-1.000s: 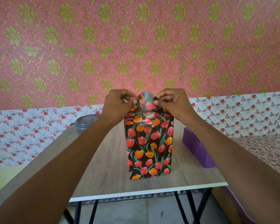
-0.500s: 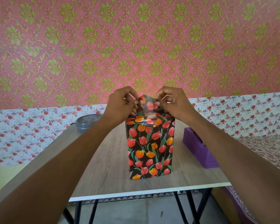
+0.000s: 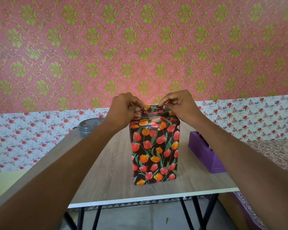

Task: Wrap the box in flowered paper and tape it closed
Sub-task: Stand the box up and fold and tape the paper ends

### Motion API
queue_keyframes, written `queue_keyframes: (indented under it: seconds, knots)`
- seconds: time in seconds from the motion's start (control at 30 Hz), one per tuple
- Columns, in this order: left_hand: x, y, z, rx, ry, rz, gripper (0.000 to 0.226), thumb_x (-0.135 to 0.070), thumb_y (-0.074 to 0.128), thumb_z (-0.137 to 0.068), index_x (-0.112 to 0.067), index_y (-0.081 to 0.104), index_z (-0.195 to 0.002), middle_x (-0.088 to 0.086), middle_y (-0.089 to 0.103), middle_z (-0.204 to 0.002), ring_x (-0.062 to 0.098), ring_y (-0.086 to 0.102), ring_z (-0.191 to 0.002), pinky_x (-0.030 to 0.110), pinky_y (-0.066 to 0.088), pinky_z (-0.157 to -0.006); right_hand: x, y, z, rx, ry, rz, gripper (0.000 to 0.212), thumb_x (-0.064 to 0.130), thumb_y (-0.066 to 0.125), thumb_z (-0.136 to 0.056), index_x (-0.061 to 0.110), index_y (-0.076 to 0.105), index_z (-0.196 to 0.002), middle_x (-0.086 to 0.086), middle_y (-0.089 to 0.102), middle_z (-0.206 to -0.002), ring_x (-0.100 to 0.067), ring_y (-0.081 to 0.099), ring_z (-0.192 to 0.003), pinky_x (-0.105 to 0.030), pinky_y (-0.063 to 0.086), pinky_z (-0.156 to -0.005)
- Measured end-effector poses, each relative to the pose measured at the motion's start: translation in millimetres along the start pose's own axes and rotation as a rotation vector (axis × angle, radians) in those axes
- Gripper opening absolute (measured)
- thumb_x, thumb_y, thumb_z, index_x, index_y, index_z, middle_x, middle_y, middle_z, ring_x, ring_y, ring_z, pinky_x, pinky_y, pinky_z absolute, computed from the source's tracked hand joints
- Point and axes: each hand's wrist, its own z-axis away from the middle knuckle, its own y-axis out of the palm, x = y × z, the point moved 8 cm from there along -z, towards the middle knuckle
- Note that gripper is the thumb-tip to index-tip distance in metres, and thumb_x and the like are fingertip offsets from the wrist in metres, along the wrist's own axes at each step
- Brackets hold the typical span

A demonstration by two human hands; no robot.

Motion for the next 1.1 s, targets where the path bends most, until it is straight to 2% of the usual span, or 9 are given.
queue_keyframes:
  seconds: [0.1, 0.23, 0.43, 0.53, 0.67, 0.83, 0.93, 1.0, 1.1]
  knots:
    - [0, 4, -1, 0.04, 0.006, -0.042, 0.022, 0.01, 0.061, -0.092, -0.003, 0.078, -0.097, -0.005, 0.066, -0.079, 0.016, 0.073, -0.072, 0.032, 0.063, -0.074, -4, -1, -1, 0.005, 0.002, 0.018, 0.019, -0.01, 0.073, -0.084, 0.006, 0.082, -0.09, 0.002, 0.076, -0.084, -0.006, 0.072, -0.082, -0.018, 0.055, -0.075]
    - [-2, 1, 0, -0.009, 0.012, -0.015, 0.01, -0.006, 0.069, -0.093, -0.003, 0.078, -0.096, 0.003, 0.071, -0.078, 0.015, 0.073, -0.066, 0.037, 0.064, -0.071, -6, -2, -1, 0.027, 0.0, -0.019, 0.017, -0.007, 0.073, -0.086, 0.004, 0.081, -0.097, -0.003, 0.076, -0.089, -0.011, 0.073, -0.085, -0.023, 0.059, -0.079]
    - [1, -2, 1, -0.071, -0.009, -0.04, 0.009, 0.002, 0.07, -0.09, -0.005, 0.076, -0.09, 0.007, 0.07, -0.082, 0.016, 0.073, -0.064, 0.039, 0.064, -0.069, -5, 0, 3, 0.098, 0.023, -0.058, 0.023, -0.005, 0.078, -0.083, 0.005, 0.08, -0.104, -0.009, 0.076, -0.101, -0.014, 0.071, -0.09, -0.027, 0.059, -0.082]
    - [-1, -3, 4, -0.078, 0.022, -0.057, 0.014, 0.004, 0.07, -0.088, -0.008, 0.073, -0.093, 0.006, 0.068, -0.084, 0.016, 0.072, -0.064, 0.04, 0.063, -0.068, -7, 0, 5, 0.085, 0.059, -0.09, 0.019, 0.001, 0.079, -0.085, 0.006, 0.08, -0.103, -0.008, 0.077, -0.096, -0.02, 0.072, -0.086, -0.031, 0.06, -0.082]
    - [-2, -1, 5, -0.079, 0.057, -0.076, 0.027, 0.002, 0.071, -0.086, -0.018, 0.066, -0.103, 0.0, 0.066, -0.082, 0.013, 0.069, -0.067, 0.037, 0.062, -0.067, -1, -1, 10, -0.05, 0.026, -0.032, 0.011, 0.001, 0.081, -0.083, 0.006, 0.08, -0.093, -0.003, 0.076, -0.087, -0.015, 0.075, -0.084, -0.021, 0.059, -0.075]
    - [-5, 2, 9, -0.068, 0.101, -0.195, 0.019, -0.008, 0.074, -0.088, -0.019, 0.076, -0.103, -0.004, 0.069, -0.093, 0.001, 0.057, -0.067, 0.015, 0.042, -0.062, -1, 0, 22, -0.188, 0.006, -0.023, 0.024, 0.001, 0.081, -0.082, 0.015, 0.077, -0.101, 0.002, 0.075, -0.085, -0.001, 0.069, -0.086, -0.021, 0.054, -0.08]
    - [-9, 1, 12, -0.058, 0.138, -0.22, 0.014, -0.005, 0.073, -0.088, -0.017, 0.076, -0.094, 0.001, 0.068, -0.093, 0.008, 0.064, -0.077, 0.014, 0.048, -0.07, 2, 2, 26, -0.174, -0.009, -0.004, 0.027, 0.001, 0.077, -0.085, 0.017, 0.077, -0.107, 0.006, 0.074, -0.087, 0.008, 0.065, -0.09, -0.012, 0.039, -0.091]
    - [-9, 1, 14, -0.053, 0.166, -0.251, 0.015, -0.002, 0.073, -0.087, -0.016, 0.074, -0.092, 0.003, 0.067, -0.093, 0.012, 0.065, -0.08, 0.019, 0.054, -0.075, 4, 5, 25, -0.141, -0.031, 0.019, 0.028, 0.0, 0.077, -0.085, 0.018, 0.077, -0.106, 0.006, 0.074, -0.089, 0.008, 0.064, -0.091, -0.007, 0.036, -0.089]
    - [-9, 3, 17, -0.041, 0.183, -0.27, 0.016, 0.001, 0.073, -0.086, -0.015, 0.073, -0.091, 0.003, 0.066, -0.094, 0.012, 0.064, -0.082, 0.005, 0.049, -0.071, 5, 6, 23, -0.091, -0.055, 0.055, 0.026, -0.003, 0.076, -0.083, 0.017, 0.08, -0.1, 0.006, 0.073, -0.09, 0.007, 0.062, -0.092, 0.001, 0.034, -0.081]
